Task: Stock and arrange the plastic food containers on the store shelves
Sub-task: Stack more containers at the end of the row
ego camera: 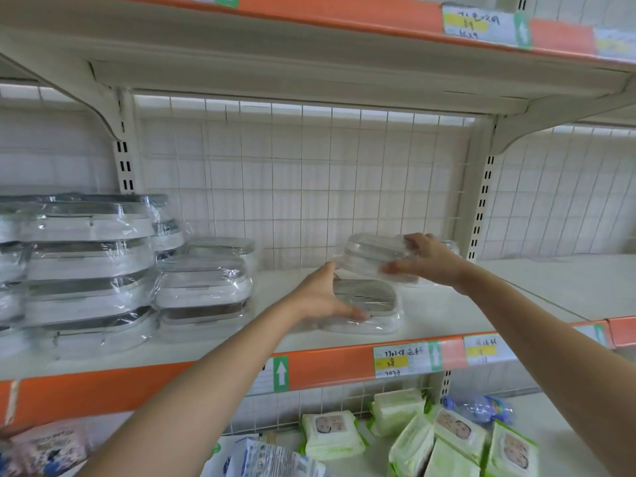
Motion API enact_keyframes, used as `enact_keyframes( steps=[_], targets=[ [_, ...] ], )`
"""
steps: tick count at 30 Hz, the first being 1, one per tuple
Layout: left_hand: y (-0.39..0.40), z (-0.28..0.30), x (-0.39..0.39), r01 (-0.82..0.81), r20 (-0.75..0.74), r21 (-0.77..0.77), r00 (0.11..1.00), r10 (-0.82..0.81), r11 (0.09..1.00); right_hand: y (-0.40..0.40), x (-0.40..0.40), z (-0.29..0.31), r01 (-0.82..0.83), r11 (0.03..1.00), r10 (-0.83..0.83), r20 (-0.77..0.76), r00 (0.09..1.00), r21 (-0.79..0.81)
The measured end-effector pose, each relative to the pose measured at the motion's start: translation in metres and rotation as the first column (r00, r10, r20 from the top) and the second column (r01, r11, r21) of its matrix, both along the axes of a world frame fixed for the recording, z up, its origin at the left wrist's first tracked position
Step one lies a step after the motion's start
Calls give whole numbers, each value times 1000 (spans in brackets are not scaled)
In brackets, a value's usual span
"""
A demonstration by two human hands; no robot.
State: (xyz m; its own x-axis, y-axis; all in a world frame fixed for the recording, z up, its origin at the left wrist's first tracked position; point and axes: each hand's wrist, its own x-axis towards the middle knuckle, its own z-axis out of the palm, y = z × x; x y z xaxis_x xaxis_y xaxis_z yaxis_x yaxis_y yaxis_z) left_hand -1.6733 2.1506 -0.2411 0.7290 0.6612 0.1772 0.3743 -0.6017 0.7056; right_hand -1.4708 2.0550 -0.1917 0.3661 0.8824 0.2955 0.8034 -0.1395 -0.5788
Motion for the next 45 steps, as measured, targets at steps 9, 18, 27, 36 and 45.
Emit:
enact_keyframes(
  steps=[9,18,27,36,45],
  targets=[
    [-9,29,-58,-45,16,153,999,43,987,38,-45,31,-134,979,151,-108,983,152],
    [-2,116,-166,-199,179,153,969,171,968,88,-89,51,-206,965,236,-197,952,161],
    [62,114,-145,-456,106,380,886,452,805,89,-80,30,0,992,17,-135,991,129],
    [104,103,-132,-411,-186,361,848,497,837,78,-58,11,-96,989,113,-152,982,113],
    [76,132,-145,-477,95,415,870,485,775,84,-131,33,-437,878,469,-168,867,195]
  ],
)
